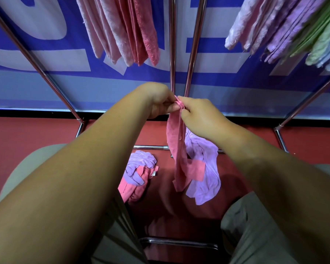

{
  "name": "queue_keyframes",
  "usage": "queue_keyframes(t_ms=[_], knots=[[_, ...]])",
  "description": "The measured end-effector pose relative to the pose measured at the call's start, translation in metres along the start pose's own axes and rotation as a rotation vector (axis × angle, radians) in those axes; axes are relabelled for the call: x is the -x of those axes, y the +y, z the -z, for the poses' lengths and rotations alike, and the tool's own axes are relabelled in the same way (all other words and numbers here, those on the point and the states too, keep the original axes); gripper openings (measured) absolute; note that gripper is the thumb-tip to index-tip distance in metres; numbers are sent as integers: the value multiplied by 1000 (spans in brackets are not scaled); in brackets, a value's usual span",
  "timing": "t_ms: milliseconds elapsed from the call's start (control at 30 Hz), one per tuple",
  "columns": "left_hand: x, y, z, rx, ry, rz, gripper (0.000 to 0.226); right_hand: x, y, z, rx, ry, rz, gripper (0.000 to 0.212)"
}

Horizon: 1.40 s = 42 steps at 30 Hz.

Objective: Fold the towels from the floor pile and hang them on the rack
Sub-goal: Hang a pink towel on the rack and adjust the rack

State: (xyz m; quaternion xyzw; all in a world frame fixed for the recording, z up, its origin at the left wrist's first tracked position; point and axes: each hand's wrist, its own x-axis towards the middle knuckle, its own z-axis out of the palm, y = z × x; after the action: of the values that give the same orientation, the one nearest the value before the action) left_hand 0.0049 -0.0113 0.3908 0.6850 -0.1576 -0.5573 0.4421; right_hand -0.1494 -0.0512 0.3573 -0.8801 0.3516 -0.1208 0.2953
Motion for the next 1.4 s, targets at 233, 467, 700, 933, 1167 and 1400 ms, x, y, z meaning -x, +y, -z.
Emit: queue_keyframes(t_ms=[233,467,700,933,1167,1400], knots=[[10,6,1,187,38,-59,19,-5,4,1,-81,87,-11,38],[23,9,2,356,-24,-107,17,-9,2,-4,-159,231,-117,43],[6,6,6,-117,35,-251,40,-18,0,1,-187,308,-182,40],[-4,-11,14,-1056,325,-327,29,-15,-5,22,-403,407,-239,33],[12,-8,34,-494,345,-538,15,7,-7,52,-500,503,-274,29],[70,20,37,-259,216,-739,13,21,-40,105,-558,533,-181,25]])
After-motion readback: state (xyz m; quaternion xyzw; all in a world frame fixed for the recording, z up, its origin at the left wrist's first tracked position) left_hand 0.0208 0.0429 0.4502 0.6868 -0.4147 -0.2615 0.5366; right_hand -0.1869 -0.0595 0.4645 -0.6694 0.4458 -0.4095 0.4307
